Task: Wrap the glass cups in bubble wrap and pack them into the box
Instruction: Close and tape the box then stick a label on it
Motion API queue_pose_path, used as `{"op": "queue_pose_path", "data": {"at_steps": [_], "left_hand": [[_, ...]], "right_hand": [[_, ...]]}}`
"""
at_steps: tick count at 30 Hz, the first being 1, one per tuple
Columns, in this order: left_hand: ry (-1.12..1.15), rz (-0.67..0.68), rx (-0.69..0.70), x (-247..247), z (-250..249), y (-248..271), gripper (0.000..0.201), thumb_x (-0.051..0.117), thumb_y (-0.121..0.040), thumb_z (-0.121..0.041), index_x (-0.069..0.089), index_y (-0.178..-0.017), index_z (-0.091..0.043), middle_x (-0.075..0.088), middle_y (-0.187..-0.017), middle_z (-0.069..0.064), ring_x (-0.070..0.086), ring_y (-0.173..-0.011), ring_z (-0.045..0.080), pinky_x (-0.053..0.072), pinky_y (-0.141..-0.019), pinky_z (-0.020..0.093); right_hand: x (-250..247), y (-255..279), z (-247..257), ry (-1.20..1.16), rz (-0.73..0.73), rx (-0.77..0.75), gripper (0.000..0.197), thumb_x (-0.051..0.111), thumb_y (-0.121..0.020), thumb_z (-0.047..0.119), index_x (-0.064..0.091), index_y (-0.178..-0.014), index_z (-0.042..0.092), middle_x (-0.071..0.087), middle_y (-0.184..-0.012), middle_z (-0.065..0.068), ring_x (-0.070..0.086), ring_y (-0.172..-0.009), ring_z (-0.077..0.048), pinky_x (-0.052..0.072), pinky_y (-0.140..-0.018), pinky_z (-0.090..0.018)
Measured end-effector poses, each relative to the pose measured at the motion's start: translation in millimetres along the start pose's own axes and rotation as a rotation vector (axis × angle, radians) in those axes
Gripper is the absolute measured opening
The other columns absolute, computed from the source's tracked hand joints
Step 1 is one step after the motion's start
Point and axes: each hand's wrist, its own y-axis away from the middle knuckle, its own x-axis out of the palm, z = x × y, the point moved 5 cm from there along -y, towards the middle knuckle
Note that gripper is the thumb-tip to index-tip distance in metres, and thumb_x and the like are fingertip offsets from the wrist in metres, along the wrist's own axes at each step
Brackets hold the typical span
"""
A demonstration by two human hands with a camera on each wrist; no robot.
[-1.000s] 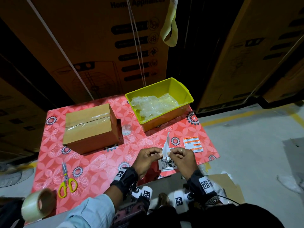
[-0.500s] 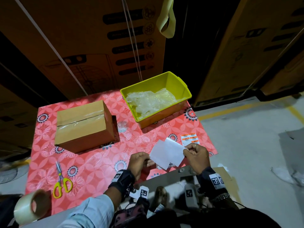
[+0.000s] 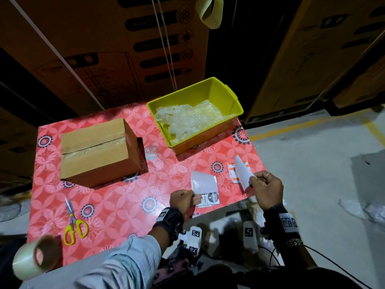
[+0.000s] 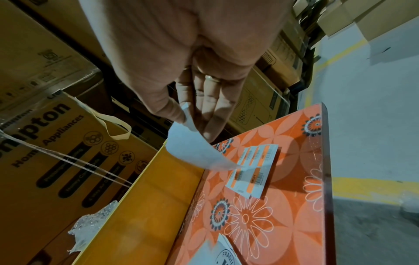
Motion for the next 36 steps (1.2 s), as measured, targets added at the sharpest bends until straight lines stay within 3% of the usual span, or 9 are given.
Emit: {"op": "queue_pose_path", "data": {"at_steps": [5, 10, 15, 18, 21, 24, 30, 33, 36], "left_hand": [[-0.176, 0.095, -0.099, -3, 20, -11, 0.029, 0.085, -0.062, -0.010, 0.059, -0.051, -0.011, 0.067, -0.072, 0.025, 0.063, -0.054, 0.027, 0.051, -0.057, 0.034], [-0.302, 0.216, -0.210, 3, 12, 8, 0.035, 0.070, -0.098, -0.014, 0.057, -0.067, -0.004, 0.060, -0.061, 0.011, 0.059, -0.057, 0.022, 0.049, -0.054, 0.026], [-0.442, 0.285, -0.328, -6, 17, 11, 0.046, 0.070, -0.097, -0.037, 0.050, -0.068, -0.007, 0.048, -0.053, 0.002, 0.047, -0.041, 0.011, 0.040, -0.039, 0.019], [-0.507, 0.190, -0.156, -23, 1, 14, 0.048, 0.074, -0.095, -0.035, 0.063, -0.066, 0.002, 0.064, -0.060, 0.012, 0.060, -0.046, 0.019, 0.053, -0.050, 0.027], [-0.328, 0.095, 0.060, -45, -33, 14, 0.052, 0.073, -0.093, -0.045, 0.074, -0.087, 0.007, 0.076, -0.076, 0.019, 0.070, -0.064, 0.028, 0.063, -0.066, 0.036], [-0.114, 0.193, 0.002, -57, -62, 17, 0.062, 0.067, -0.094, -0.057, 0.073, -0.095, 0.005, 0.074, -0.082, 0.017, 0.071, -0.071, 0.029, 0.061, -0.064, 0.035], [-0.171, 0.186, 0.202, -96, -84, 24, 0.027, 0.083, -0.080, 0.003, 0.068, -0.098, 0.017, 0.070, -0.071, 0.016, 0.064, -0.052, 0.017, 0.056, -0.052, 0.026], [-0.198, 0.142, 0.355, -126, -89, 28, 0.023, 0.083, -0.078, 0.009, 0.071, -0.097, 0.011, 0.070, -0.071, 0.010, 0.066, -0.058, 0.016, 0.051, -0.056, 0.026], [-0.205, 0.143, 0.470, -156, -99, 35, 0.021, 0.083, -0.080, 0.005, 0.071, -0.097, 0.003, 0.066, -0.077, 0.010, 0.064, -0.073, 0.021, 0.052, -0.068, 0.032]], "right_hand": [[4, 0, -10, -0.006, 0.009, -0.049, 0.015, 0.069, -0.087, 0.003, 0.068, -0.077, 0.014, 0.067, -0.057, -0.007, 0.063, -0.054, -0.025, 0.052, -0.061, -0.033], [18, 14, 0, 0.073, 0.101, -0.269, 0.021, 0.076, -0.087, 0.001, 0.074, -0.085, 0.021, 0.068, -0.084, -0.003, 0.065, -0.069, -0.012, 0.054, -0.065, -0.030], [41, 26, -2, 0.132, 0.236, -0.308, 0.013, 0.077, -0.086, 0.026, 0.082, -0.099, 0.027, 0.060, -0.077, 0.000, 0.063, -0.070, -0.025, 0.054, -0.063, -0.048], [52, 31, -9, 0.125, 0.307, -0.285, 0.024, 0.071, -0.086, 0.047, 0.078, -0.108, 0.039, 0.068, -0.078, 0.004, 0.070, -0.073, -0.022, 0.057, -0.068, -0.052], [64, 41, -2, 0.168, 0.388, -0.329, 0.020, 0.072, -0.091, 0.033, 0.079, -0.110, 0.032, 0.071, -0.077, 0.014, 0.070, -0.071, -0.013, 0.057, -0.068, -0.048], [76, 58, 15, 0.246, 0.454, -0.470, 0.018, 0.073, -0.093, 0.021, 0.080, -0.110, 0.026, 0.068, -0.081, 0.030, 0.067, -0.075, -0.003, 0.057, -0.068, -0.039], [106, 91, 36, 0.216, 0.582, -0.596, 0.024, 0.066, -0.093, 0.029, 0.079, -0.113, 0.024, 0.075, -0.106, 0.016, 0.070, -0.091, -0.002, 0.059, -0.073, -0.033], [124, 110, 45, 0.159, 0.632, -0.561, 0.030, 0.064, -0.089, 0.026, 0.078, -0.116, 0.025, 0.072, -0.095, 0.012, 0.061, -0.065, -0.001, 0.052, -0.062, -0.024], [143, 130, 55, 0.036, 0.642, -0.476, 0.039, 0.065, -0.088, 0.013, 0.073, -0.124, 0.024, 0.071, -0.094, 0.004, 0.062, -0.065, -0.016, 0.055, -0.057, -0.032]]}}
